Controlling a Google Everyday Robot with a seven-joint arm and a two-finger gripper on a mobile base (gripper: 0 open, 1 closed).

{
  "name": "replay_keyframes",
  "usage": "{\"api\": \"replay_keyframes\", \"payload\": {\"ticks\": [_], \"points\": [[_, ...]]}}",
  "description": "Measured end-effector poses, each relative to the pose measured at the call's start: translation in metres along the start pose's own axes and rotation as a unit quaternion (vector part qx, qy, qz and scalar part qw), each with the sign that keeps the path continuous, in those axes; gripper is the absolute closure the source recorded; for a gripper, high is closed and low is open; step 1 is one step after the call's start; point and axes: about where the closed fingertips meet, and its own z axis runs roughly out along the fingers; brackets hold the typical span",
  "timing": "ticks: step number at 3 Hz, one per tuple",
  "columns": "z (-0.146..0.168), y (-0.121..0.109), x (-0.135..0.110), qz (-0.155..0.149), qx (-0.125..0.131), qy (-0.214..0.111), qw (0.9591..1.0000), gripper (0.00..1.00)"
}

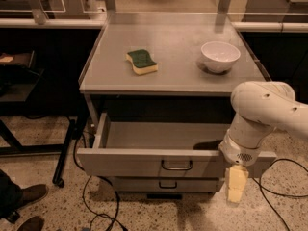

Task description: Open top drawer

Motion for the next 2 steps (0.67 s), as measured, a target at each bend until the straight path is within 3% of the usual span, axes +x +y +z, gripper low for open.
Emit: {"api": "replay_keyframes", "payload": {"ticks": [2], "points": [[-0.034,0.071,0.063,0.032,-0.025,0.009,0.9991,0.00]]}}
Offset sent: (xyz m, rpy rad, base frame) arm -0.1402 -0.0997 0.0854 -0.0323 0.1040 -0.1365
